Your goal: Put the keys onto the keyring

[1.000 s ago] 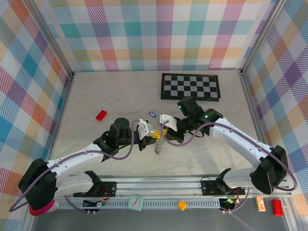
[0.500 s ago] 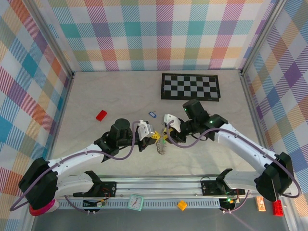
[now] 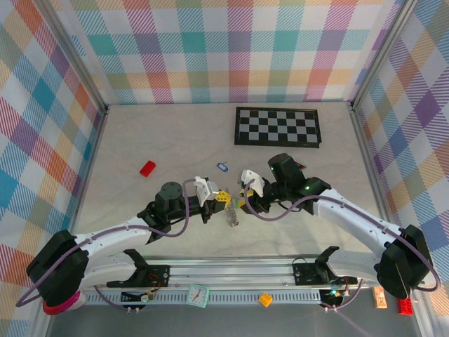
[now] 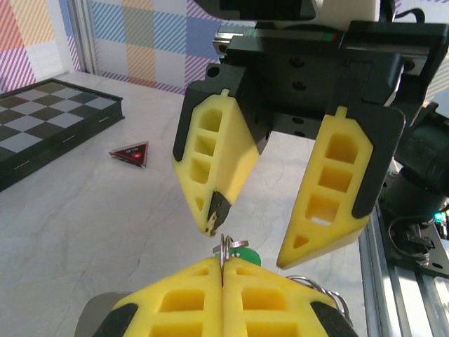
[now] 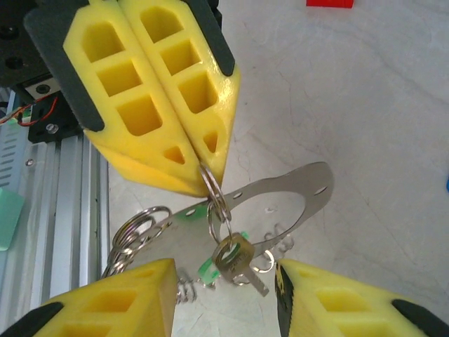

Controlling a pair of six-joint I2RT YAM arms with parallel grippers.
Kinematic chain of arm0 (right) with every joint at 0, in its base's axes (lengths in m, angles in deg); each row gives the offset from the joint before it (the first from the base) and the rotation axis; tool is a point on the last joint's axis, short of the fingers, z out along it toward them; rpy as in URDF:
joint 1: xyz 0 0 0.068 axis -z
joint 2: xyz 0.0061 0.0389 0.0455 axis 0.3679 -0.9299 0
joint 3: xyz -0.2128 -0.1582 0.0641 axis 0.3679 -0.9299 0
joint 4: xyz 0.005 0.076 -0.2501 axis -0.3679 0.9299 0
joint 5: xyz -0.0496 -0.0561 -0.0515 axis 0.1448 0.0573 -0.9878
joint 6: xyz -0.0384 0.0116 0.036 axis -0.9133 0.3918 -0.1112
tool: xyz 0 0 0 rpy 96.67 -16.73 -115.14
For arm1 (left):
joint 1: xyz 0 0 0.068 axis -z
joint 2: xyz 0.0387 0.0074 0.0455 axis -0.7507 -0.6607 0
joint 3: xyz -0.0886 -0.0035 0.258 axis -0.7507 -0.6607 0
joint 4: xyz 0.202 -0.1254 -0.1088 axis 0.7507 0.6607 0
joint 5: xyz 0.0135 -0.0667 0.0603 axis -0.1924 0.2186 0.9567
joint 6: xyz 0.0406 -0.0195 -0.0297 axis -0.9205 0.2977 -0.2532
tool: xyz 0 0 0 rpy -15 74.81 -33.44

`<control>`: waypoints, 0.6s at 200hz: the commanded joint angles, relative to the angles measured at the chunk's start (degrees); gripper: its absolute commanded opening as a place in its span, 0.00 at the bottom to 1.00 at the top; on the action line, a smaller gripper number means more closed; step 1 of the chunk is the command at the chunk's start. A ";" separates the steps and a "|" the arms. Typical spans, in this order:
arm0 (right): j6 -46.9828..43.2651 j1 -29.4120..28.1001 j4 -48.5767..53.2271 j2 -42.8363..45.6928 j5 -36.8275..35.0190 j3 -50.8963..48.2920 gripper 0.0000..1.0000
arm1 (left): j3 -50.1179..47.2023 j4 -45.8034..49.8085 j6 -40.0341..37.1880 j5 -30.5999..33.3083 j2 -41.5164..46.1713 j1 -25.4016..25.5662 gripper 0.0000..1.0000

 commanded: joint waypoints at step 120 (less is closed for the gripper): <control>-3.46 -2.23 2.35 -6.03 5.72 3.35 0.00 | -1.60 -14.64 2.85 -3.25 -1.49 -0.07 0.00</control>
